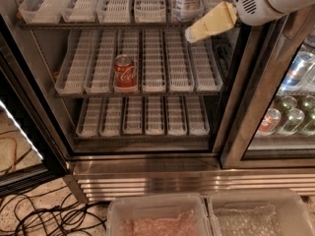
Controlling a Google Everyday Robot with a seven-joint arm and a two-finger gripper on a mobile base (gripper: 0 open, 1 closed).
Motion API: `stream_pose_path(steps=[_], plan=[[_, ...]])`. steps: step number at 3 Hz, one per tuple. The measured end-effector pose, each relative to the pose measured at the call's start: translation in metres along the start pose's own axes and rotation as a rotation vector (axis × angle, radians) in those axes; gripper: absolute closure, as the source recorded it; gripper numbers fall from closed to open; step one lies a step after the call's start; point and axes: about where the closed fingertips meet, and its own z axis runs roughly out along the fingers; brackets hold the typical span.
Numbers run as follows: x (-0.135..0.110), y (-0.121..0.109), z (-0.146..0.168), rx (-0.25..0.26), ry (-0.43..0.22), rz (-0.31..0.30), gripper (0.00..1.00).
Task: Pick blue plastic bottle from top shelf of fridge
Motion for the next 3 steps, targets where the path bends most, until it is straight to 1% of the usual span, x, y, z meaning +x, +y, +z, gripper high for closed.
stream_pose_path(steps=[1, 2, 3], plan=[[0.0, 0.003, 0.0, -0.004, -0.011, -0.008, 0.0], [0.0, 0.014, 0.009, 0.02, -0.06, 0.033, 0.0], [-0.024, 0.009, 0.024, 0.065, -0.184, 0.104, 0.0]])
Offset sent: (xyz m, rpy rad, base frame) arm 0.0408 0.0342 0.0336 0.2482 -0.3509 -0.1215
